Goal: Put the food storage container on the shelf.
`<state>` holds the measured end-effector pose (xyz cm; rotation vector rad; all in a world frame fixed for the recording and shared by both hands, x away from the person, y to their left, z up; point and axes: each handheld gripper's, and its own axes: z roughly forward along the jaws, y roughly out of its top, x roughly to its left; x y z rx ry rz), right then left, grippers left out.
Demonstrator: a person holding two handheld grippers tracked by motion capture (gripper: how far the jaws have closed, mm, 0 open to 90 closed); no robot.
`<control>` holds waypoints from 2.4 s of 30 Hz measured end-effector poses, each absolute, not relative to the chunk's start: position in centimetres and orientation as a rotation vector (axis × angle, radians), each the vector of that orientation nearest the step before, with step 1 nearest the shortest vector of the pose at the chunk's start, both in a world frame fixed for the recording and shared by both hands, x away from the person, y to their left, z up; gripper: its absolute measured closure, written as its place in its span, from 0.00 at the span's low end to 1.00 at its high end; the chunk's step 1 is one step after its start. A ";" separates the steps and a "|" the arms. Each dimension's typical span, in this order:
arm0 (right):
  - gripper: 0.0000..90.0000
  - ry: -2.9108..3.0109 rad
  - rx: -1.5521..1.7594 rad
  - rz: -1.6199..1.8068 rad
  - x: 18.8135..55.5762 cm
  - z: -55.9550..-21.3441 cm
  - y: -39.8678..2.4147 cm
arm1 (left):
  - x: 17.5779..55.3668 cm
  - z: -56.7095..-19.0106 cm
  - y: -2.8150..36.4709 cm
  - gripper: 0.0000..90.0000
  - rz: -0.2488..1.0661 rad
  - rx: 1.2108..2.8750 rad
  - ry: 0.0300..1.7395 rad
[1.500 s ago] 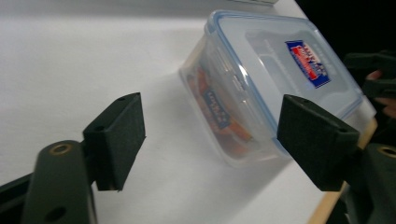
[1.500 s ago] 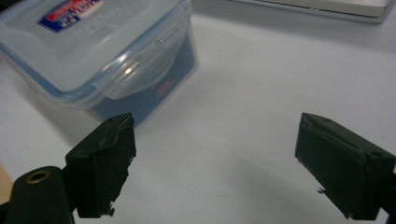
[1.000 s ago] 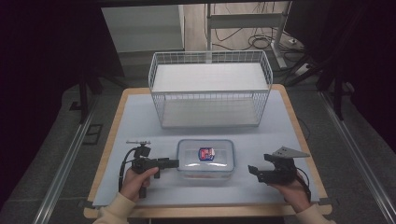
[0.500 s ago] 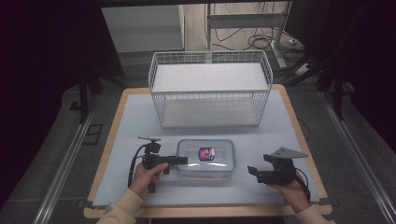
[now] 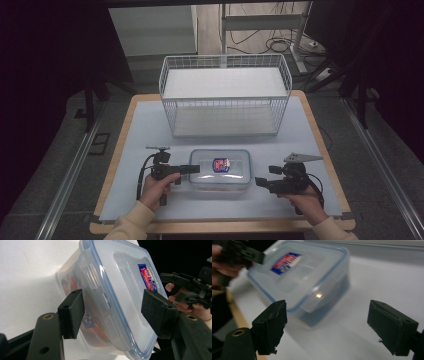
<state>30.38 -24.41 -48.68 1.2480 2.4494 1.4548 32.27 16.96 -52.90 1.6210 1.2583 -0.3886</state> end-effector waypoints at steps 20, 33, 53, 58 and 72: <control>0.24 2.633 1.631 1.553 35.3 -51.0 -21.0 | 32.3 -53.0 17.0 0.39 -0.389 1.620 1.251; 0.41 2.583 1.695 1.643 35.6 -51.1 -22.0 | 32.1 -52.9 16.9 0.39 -0.375 1.620 1.251; 0.56 2.522 1.630 1.778 34.0 -50.8 -23.0 | 29.3 -52.1 16.8 0.46 -0.254 1.631 1.192; 0.57 2.524 1.572 1.774 33.4 -50.6 -23.1 | 29.0 -52.1 16.8 0.46 -0.263 1.645 1.183; 0.55 2.552 1.537 1.758 33.3 -50.7 -23.2 | 29.2 -52.3 17.0 0.47 -0.292 1.642 1.185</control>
